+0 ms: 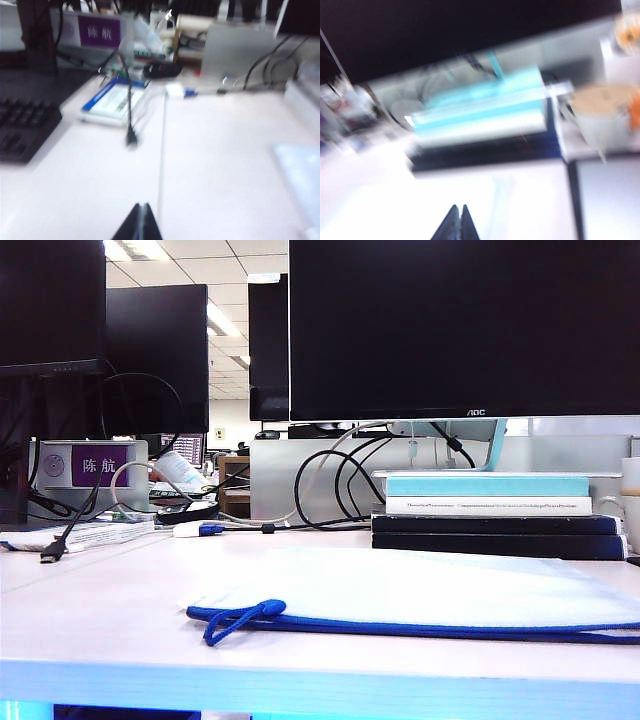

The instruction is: Pick up the transparent plastic file bag with a blue zipper and open its zipper.

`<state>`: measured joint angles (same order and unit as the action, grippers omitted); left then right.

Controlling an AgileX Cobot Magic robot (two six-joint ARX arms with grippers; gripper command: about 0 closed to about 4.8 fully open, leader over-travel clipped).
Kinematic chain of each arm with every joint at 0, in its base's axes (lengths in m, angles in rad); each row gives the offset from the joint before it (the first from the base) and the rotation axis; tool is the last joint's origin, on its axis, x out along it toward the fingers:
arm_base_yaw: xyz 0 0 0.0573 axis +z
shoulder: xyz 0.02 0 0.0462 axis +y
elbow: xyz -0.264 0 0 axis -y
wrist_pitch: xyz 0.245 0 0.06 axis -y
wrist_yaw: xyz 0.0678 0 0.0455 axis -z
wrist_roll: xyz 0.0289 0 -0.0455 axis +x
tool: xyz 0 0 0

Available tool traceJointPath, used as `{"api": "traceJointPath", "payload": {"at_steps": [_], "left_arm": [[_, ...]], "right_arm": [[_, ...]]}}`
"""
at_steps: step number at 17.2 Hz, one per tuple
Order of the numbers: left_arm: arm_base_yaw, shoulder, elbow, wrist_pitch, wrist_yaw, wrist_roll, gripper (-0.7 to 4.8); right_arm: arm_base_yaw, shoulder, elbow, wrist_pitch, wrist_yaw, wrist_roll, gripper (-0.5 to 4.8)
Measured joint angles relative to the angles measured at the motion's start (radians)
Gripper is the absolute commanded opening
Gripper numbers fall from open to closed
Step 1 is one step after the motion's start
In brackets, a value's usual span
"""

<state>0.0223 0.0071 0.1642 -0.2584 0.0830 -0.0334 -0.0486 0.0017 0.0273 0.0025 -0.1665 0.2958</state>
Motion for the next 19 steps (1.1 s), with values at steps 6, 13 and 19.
{"api": "traceJointPath", "payload": {"at_steps": [6,13,19], "left_arm": [[0.0,0.0,-0.063,0.032,-0.087,0.015,-0.06],[0.001,-0.002,-0.158,0.135,-0.076,0.016,-0.06],[0.001,-0.002,-0.158,0.14,-0.037,0.023,-0.06]], "right_arm": [[0.0,0.0,-0.016,-0.085,0.211,-0.159,-0.03],[0.0,0.0,-0.016,-0.143,0.372,-0.163,0.0],[0.0,0.0,-0.016,-0.144,0.267,-0.162,-0.01]]}}
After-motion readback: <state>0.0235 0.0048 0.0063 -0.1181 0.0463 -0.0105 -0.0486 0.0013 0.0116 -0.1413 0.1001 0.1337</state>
